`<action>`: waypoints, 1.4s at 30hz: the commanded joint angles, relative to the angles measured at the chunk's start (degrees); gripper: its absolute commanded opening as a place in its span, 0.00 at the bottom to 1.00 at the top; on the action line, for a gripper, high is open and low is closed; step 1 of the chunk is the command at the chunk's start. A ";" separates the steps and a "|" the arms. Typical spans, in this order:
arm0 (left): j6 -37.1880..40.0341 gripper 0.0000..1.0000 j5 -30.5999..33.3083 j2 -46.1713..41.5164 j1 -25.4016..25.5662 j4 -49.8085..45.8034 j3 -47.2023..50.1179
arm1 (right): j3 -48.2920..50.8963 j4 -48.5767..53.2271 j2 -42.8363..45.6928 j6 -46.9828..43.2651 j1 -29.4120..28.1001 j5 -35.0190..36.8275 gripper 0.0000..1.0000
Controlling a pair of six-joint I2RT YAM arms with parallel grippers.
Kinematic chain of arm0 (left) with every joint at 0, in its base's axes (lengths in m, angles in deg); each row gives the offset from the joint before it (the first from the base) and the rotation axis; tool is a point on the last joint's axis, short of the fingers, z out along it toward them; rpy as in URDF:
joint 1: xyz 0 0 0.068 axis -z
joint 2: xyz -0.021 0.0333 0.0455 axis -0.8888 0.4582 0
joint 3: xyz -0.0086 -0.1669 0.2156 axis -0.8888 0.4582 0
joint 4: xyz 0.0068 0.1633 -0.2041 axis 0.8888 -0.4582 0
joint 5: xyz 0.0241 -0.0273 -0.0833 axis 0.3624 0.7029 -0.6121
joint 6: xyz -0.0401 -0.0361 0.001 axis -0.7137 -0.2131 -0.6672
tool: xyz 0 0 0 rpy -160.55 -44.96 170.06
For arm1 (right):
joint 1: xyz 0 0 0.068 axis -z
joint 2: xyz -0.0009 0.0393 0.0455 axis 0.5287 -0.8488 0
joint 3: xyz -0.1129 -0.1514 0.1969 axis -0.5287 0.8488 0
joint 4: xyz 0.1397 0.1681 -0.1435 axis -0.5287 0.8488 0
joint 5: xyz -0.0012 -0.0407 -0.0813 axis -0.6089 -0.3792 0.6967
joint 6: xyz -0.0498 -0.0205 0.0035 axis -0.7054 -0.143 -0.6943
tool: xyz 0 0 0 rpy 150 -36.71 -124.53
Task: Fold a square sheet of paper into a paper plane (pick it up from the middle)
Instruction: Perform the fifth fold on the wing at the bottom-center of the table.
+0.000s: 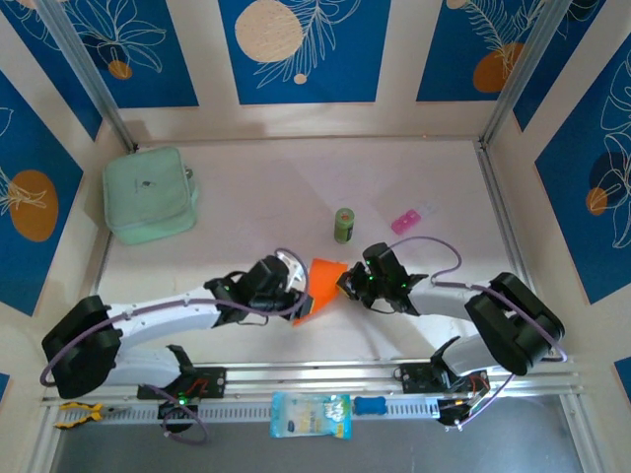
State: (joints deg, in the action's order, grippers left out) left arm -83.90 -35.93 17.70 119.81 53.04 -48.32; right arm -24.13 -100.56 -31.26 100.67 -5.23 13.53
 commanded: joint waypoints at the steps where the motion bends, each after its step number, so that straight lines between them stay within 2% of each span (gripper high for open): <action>1: 4.72 0.47 10.59 3.70 5.42 -5.74 -3.58 | 0.56 3.42 2.28 4.51 -1.10 5.05 0.00; 7: 6.56 0.48 20.53 12.27 12.05 -10.66 -9.74 | 0.15 4.67 4.15 4.90 -2.05 5.60 0.00; 21: 7.37 0.46 27.94 19.88 15.71 -12.97 -14.21 | -0.36 6.51 6.44 4.91 -2.67 6.05 0.00; 35: 6.73 0.26 28.79 21.20 15.95 -13.40 -14.81 | -0.91 7.49 6.80 4.53 -2.67 5.78 0.00; 42: 6.74 0.27 29.20 21.70 15.96 -14.07 -15.38 | -1.00 7.68 7.15 4.79 -2.67 5.79 0.00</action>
State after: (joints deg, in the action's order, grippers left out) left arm -77.06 -8.28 38.48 135.24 40.80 -62.18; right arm -24.08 -94.09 -25.38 104.95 -7.50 18.73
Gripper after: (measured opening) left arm 0.265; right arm 0.053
